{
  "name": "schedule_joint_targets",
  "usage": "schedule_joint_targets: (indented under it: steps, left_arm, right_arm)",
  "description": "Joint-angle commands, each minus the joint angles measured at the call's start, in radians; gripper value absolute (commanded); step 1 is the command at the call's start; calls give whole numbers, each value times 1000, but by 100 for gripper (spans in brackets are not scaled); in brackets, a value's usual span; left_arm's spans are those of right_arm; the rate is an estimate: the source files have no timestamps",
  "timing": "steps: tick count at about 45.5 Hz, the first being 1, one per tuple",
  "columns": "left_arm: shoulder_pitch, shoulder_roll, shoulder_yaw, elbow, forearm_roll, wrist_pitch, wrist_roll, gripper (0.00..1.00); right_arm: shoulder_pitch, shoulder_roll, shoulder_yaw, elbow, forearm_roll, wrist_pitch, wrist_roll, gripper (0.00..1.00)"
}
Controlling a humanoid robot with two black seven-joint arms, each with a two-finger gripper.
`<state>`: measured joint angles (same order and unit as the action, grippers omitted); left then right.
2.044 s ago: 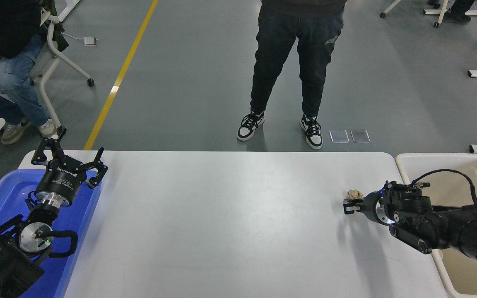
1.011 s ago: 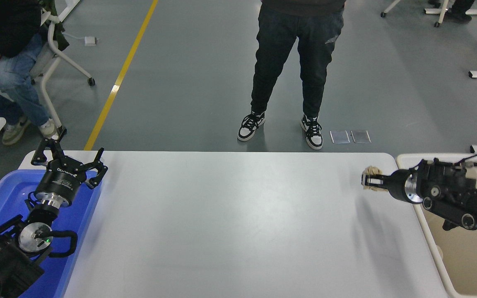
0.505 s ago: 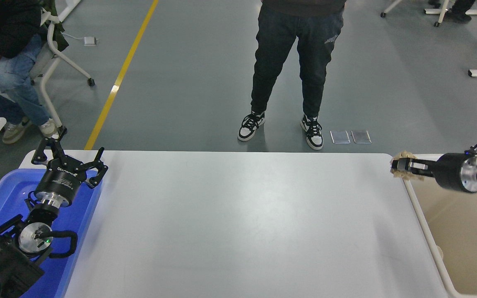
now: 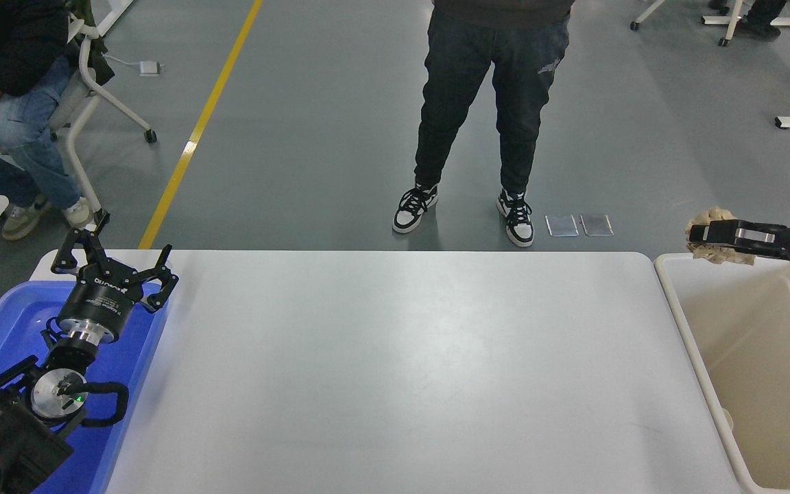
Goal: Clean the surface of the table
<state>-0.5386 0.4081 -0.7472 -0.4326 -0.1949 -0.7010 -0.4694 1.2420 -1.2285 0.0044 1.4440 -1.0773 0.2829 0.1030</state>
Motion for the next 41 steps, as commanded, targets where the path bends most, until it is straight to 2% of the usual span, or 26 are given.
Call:
schedule_joint_targets:
  steps: [1,14,29,41]
  left_arm:
    - [0,0,0,0,0,0,0,100]
    - [0,0,0,0,0,0,0,100]
    - [0,0,0,0,0,0,0,100]
    - [0,0,0,0,0,0,0,100]
  right_arm:
    - [17,-25,8,1,-4,12,0,0]
    - [-61,-25,3,-214,34,-28,6,0]
    - [-249,26,5,-419,286,-157,15,0]
    - [-437,194,8,-606,571,-254,80,0]
